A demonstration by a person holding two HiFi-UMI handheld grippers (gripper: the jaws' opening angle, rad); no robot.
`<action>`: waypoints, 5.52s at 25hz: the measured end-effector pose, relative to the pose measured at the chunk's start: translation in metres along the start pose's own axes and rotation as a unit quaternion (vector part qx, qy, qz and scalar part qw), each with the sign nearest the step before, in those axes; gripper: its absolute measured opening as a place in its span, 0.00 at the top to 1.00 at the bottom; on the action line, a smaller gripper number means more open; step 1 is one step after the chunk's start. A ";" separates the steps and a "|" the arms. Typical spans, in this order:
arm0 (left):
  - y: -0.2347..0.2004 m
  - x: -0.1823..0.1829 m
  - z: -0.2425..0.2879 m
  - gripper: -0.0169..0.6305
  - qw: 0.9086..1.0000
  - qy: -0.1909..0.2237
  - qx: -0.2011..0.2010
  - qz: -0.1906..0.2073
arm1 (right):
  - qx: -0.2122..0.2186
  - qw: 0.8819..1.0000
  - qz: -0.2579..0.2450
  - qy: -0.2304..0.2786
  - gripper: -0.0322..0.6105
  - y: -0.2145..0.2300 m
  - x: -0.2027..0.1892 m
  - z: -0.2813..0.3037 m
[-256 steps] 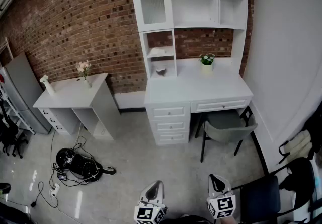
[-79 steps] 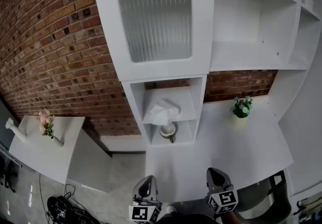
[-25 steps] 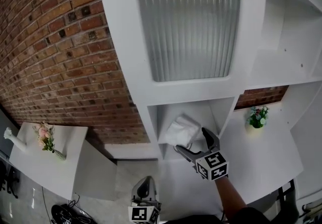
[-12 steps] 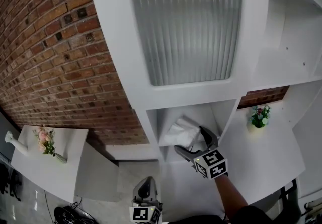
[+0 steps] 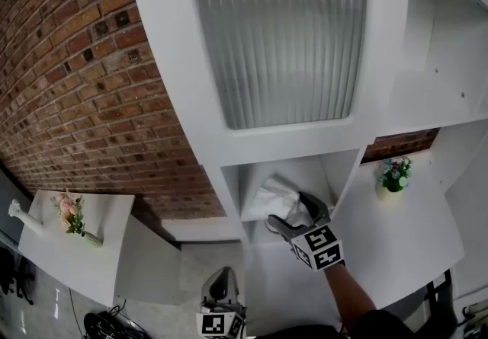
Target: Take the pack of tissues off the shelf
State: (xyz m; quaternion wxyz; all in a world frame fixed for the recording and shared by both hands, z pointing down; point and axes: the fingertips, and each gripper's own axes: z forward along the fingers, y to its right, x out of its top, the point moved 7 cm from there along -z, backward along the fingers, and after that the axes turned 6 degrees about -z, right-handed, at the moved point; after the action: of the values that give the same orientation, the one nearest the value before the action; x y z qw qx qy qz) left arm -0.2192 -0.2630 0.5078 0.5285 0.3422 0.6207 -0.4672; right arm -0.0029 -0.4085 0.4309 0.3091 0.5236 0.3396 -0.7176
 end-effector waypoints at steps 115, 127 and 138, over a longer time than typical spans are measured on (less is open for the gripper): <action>0.061 -0.020 -0.008 0.95 0.999 -0.013 -0.037 0.014 | -0.049 0.991 0.103 -0.073 0.49 -0.042 -0.183 -0.156; 0.055 -0.025 -0.006 0.95 0.999 -0.015 -0.035 0.017 | -0.040 0.988 0.100 -0.107 0.49 -0.047 -0.205 -0.148; 0.053 -0.029 -0.008 0.95 0.999 -0.018 -0.028 0.020 | -0.031 0.986 0.100 -0.131 0.49 -0.052 -0.222 -0.145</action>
State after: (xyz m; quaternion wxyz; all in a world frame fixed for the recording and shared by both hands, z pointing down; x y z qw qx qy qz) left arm -0.1677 -0.2360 0.5244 0.5583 0.3308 0.6169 -0.4453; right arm 0.0919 -0.2413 0.6209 0.4373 0.4467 0.2640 -0.7345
